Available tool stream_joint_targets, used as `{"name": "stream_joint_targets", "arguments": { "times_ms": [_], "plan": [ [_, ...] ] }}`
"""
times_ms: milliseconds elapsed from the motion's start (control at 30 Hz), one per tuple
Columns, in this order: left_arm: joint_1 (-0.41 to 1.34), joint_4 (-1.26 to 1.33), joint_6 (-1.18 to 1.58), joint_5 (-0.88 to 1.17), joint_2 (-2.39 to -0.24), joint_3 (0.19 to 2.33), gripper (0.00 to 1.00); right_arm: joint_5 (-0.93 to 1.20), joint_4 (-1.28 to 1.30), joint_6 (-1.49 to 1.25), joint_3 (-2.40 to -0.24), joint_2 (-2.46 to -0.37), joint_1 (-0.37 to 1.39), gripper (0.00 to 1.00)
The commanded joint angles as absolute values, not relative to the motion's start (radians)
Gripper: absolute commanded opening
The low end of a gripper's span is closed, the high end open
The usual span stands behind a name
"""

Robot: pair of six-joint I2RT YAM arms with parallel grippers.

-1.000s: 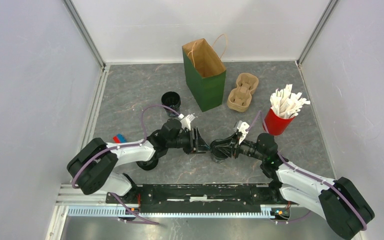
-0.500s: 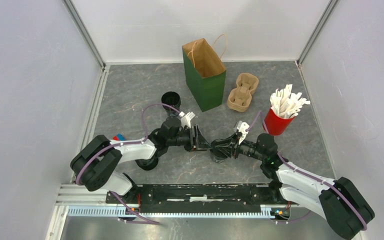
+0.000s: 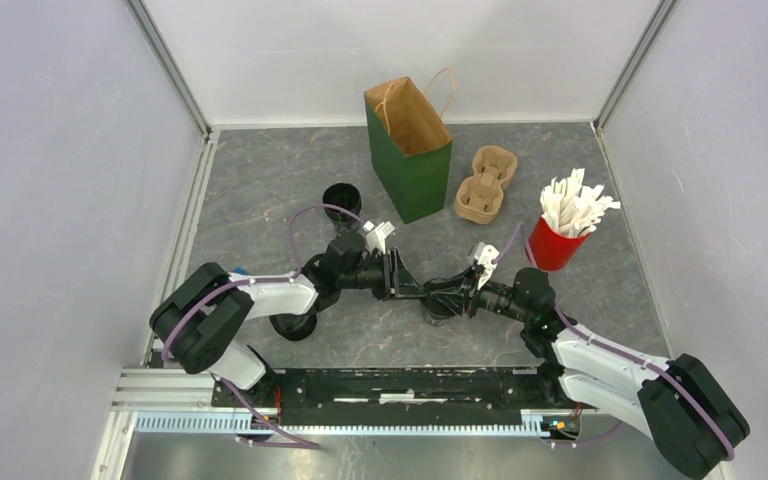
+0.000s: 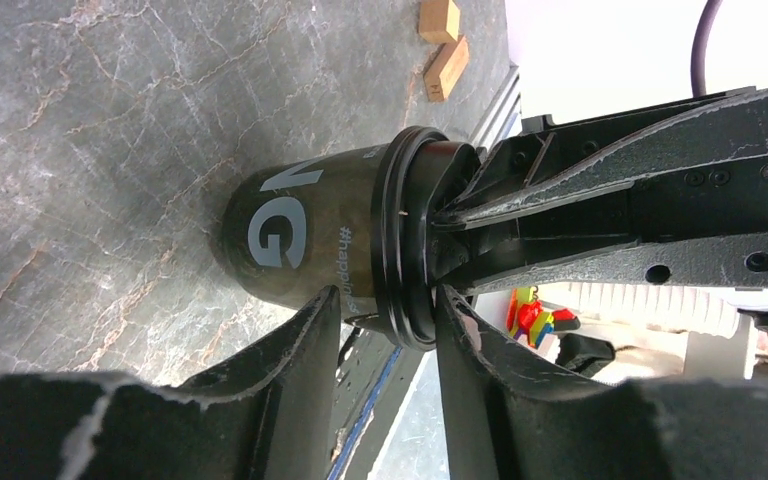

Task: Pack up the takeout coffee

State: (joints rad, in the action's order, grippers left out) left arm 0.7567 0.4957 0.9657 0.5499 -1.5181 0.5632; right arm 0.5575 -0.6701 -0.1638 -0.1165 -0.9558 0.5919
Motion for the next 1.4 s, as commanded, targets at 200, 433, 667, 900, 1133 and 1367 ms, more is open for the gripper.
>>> {"name": "stream_joint_targets", "arguments": {
  "times_ms": [200, 433, 667, 900, 1133, 1367],
  "plan": [
    [0.756, 0.177, 0.851, 0.344, -1.538, 0.533, 0.35, 0.501, -0.434, -0.255, 0.021, -1.020, 0.600, 0.32],
    [0.757, 0.188, 0.865, 0.323, -1.502, 0.518, 0.33, 0.502, -0.439, -0.266, 0.008, -1.020, 0.601, 0.32],
    [0.756, 0.181, 0.876, 0.359, -1.401, 0.573, 0.41, 0.543, -0.349, -0.261, -0.172, -0.994, 0.601, 0.36],
    [0.753, 0.115, 0.865, 0.365, -1.322, 0.671, 0.49, 0.577, -0.234, -0.248, -0.357, -0.948, 0.601, 0.42],
    [0.735, -0.112, 0.769, 0.268, -1.216, 0.832, 0.61, 0.534, -0.111, -0.229, -0.457, -0.904, 0.600, 0.51],
    [0.730, -0.459, 0.608, 0.024, -1.056, 1.018, 0.81, 0.325, 0.066, -0.172, -0.522, -0.872, 0.642, 0.79]
  ]
}}
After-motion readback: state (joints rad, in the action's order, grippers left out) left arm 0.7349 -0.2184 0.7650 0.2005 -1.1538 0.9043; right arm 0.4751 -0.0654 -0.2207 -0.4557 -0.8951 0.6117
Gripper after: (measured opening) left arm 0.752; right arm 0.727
